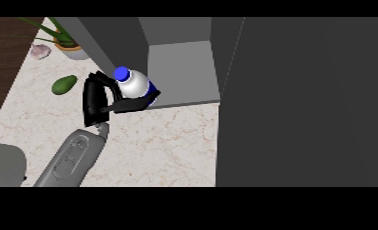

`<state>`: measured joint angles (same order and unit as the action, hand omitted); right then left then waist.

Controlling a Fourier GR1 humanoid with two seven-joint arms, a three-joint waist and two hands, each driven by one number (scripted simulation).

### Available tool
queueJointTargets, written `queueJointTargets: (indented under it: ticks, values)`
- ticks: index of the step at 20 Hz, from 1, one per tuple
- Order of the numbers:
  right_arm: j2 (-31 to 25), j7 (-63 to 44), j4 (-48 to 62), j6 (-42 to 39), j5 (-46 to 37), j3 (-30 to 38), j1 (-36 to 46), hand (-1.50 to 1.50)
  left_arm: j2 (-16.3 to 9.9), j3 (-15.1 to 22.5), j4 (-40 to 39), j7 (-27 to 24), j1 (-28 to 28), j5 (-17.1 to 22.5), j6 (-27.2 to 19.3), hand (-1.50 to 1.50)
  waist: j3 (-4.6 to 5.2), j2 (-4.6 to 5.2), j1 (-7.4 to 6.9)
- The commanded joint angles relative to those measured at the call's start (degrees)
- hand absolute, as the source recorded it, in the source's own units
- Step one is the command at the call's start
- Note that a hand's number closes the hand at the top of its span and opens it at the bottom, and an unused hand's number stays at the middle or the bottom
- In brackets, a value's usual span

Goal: Pick up the bottled water, place it into the cabinet and close the cabinet

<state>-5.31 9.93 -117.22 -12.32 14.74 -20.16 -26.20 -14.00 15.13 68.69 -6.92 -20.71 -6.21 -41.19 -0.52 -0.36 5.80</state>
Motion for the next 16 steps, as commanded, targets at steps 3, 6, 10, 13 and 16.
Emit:
queueJointTargets:
  ticks: [3,6,10,13,16]
  values:
    - [-0.22,0.91,1.46,-0.69,0.20,0.40,0.34,-1.50,2.78,-1.24,-12.89,7.30,-14.33,-0.91,1.46,-1.50,0.48,2.25,2.37]
    - [0.01,-0.11,-0.71,0.22,-0.18,-0.57,-0.80,-1.50,2.61,-1.37,-12.62,7.16,-13.65,-0.78,1.45,-1.50,0.59,2.09,2.45]
    - [0.08,0.82,-0.21,-0.08,-0.56,-0.61,-0.36,-1.50,2.68,-1.71,-10.56,5.32,-12.63,0.22,1.38,-1.50,0.68,2.28,2.76]
    - [-0.40,1.86,0.37,-0.60,-0.85,-0.75,-1.75,-1.50,3.39,-2.04,-7.85,3.77,-12.58,3.38,3.85,-1.50,0.70,1.92,2.35]
    - [0.34,1.56,-0.01,0.21,-0.50,-0.07,-0.50,-1.50,4.33,-2.57,-6.01,0.66,-12.74,6.11,5.65,-1.50,0.76,1.86,1.56]
